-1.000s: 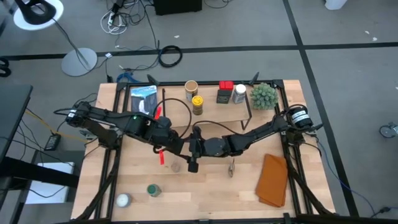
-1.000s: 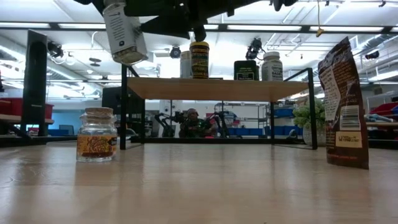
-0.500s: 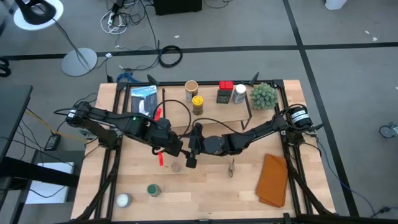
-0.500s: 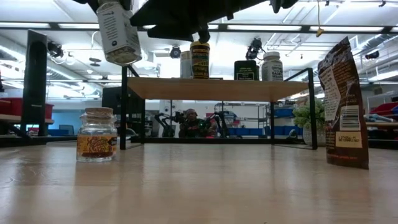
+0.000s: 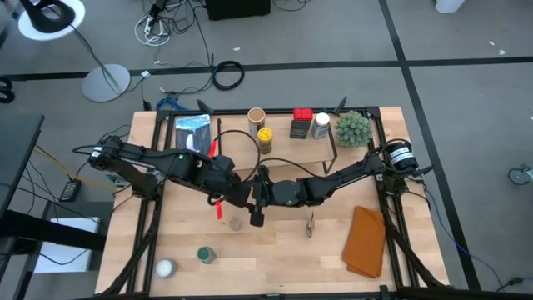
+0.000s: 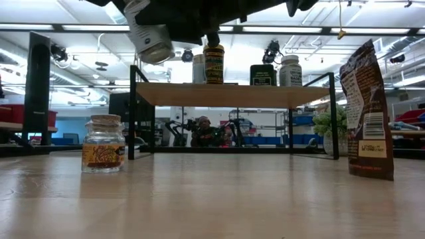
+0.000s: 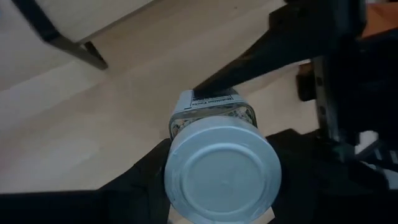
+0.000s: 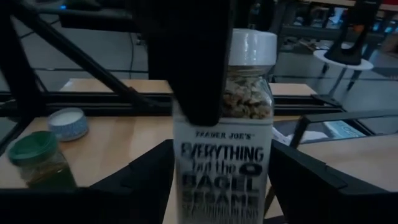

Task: Shelf spices
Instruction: Put the white seasoning bottle on the shelf

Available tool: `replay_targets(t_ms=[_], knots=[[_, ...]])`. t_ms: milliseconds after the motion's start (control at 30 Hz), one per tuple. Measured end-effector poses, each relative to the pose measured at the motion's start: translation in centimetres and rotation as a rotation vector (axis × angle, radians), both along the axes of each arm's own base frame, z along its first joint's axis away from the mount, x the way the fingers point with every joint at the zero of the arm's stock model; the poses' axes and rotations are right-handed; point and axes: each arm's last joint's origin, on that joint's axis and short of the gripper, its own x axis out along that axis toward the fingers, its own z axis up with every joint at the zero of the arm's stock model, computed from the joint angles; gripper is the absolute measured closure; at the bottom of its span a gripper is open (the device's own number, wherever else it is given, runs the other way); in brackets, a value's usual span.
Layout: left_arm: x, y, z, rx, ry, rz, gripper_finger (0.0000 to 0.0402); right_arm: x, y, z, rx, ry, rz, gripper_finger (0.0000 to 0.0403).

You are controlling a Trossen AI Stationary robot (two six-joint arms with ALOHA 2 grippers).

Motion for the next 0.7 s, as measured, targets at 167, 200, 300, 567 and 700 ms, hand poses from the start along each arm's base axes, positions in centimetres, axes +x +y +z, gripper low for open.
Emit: replay_targets(t_ms=[167, 200, 300, 567, 700], knots=[[0.14, -0.02, 0.06, 0.004, -0.015, -0.012, 0.0193, 0.00, 0.02, 0.07, 0.003, -0.007, -0.002, 0.0163], [0.11, -0.02, 0.05, 0.005, -0.011, -0.013, 0.0193, -0.01, 0.06, 0.06, 0.003, -0.006, -0.001, 0.0166], [0.07, 0.00, 0.03, 0.005, -0.007, -0.012, 0.0193, -0.01, 0.09, 0.07, 0.003, -0.008, -0.003, 0.0181], [0.08, 0.04, 0.04, 0.019, -0.011, -0.003, 0.0193, -0.03, 0.09, 0.08, 0.021, -0.011, -0.012, 0.0201], [0.14, 0.06, 0.07, 0.042, -0.014, -0.039, 0.0192, -0.04, 0.09, 0.09, 0.057, -0.017, -0.023, 0.0193]])
